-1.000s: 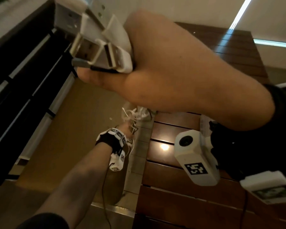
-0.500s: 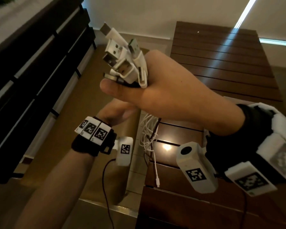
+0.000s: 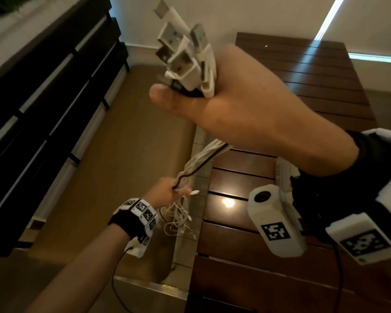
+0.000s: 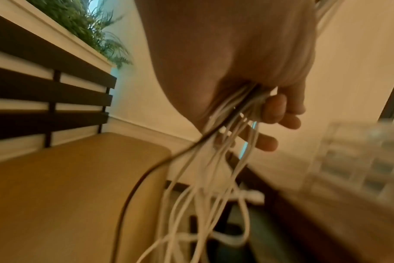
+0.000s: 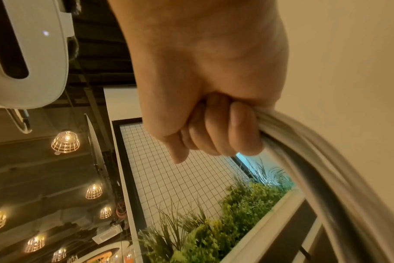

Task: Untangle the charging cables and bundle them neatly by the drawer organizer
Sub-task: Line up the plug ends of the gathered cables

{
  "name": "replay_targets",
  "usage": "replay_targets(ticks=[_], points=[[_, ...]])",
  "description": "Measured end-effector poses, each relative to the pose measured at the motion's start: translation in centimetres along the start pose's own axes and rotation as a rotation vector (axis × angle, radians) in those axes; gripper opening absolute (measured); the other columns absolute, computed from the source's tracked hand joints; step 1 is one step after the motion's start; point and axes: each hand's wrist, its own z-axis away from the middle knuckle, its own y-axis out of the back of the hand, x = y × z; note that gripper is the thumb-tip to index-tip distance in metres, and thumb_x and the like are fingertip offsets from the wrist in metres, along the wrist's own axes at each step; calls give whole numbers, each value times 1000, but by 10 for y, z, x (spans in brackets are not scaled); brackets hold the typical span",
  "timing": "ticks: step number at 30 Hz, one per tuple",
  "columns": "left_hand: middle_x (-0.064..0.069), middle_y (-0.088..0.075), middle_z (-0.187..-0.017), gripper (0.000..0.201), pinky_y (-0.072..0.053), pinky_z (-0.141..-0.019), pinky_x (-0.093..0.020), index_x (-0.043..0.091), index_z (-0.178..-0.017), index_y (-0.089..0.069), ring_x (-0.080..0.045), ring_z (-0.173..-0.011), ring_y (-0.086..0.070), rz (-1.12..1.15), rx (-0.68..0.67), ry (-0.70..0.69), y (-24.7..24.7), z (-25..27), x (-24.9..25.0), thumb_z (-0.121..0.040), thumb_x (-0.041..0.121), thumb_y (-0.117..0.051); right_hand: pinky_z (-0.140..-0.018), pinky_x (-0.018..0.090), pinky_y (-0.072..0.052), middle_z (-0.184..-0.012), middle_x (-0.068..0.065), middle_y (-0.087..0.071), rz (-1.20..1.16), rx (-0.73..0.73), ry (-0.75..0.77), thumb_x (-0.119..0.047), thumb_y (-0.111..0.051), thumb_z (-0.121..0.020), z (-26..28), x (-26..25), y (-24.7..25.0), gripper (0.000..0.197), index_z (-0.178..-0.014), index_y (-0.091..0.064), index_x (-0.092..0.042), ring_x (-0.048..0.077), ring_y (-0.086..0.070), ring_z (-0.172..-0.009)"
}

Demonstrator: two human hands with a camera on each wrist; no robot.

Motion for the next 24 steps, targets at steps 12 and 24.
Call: replay_targets(ticks=[12, 24], points=[[-22, -67, -114, 25, -47, -94, -42, -6, -112, -66, -36, -112, -61, -168, 470, 147, 82, -20, -69, -90, -2, -55, -50, 14, -41, -54, -14, -49, 19, -12, 3, -42, -60, -95, 1, 1, -10, 34, -66, -46, -32, 0, -54, -54], [-36, -55, -123, 29, -43, -99, -54, -6, -119, -59, -49, -114, -52, -384, 916, 158, 232, 7, -1, -92, 0, -50, -52, 24, -44, -66, -7, -59, -10, 50, 65, -42, -59, -96, -5, 9, -18, 29, -80, -62, -18, 8, -57, -58]])
